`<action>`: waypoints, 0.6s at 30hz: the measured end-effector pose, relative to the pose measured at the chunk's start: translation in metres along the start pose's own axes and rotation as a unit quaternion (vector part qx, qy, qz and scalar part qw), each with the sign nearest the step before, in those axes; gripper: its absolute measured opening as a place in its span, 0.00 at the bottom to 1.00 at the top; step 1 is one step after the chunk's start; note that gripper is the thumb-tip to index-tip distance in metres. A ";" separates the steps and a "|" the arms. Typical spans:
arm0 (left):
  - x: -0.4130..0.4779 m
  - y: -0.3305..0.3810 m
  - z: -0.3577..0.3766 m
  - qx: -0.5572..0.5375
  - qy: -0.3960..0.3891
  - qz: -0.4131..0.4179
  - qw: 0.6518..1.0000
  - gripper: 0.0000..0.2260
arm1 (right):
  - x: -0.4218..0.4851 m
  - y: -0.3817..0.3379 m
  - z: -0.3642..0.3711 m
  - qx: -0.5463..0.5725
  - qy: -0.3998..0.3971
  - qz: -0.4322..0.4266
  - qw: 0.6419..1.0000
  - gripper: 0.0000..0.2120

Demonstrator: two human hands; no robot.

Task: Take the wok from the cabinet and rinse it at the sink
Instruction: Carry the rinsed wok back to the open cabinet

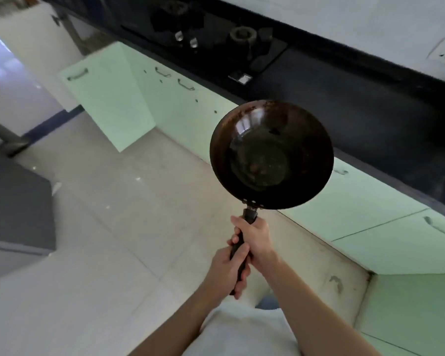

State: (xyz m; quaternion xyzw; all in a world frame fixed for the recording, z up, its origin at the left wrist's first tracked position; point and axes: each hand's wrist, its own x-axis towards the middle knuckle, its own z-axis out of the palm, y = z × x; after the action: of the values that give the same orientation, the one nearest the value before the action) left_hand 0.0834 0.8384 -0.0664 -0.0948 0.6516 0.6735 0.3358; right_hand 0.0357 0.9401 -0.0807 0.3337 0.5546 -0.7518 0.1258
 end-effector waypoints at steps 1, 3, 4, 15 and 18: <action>-0.001 0.000 -0.013 -0.011 0.017 0.003 1.000 0.16 | 0.003 0.001 0.016 -0.011 -0.015 0.003 1.000 0.14; -0.003 0.000 -0.037 -0.036 0.052 0.004 0.998 0.16 | 0.008 0.003 0.047 -0.042 -0.047 0.008 0.998 0.15; -0.003 0.000 -0.049 -0.050 0.069 0.004 0.996 0.17 | 0.011 0.004 0.063 -0.061 -0.061 0.011 0.996 0.15; 0.027 0.039 -0.180 -0.141 0.214 0.022 0.966 0.19 | 0.079 -0.001 0.233 -0.189 -0.186 0.049 0.963 0.13; 0.049 0.064 -0.223 -0.155 0.245 0.025 0.957 0.18 | 0.108 -0.016 0.286 -0.202 -0.217 0.055 0.953 0.13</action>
State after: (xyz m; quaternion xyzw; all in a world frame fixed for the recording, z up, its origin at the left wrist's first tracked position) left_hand -0.0600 0.6491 -0.0717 -0.2917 0.6039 0.7303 0.1301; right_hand -0.1574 0.7032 -0.0918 0.1602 0.6347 -0.6703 0.3496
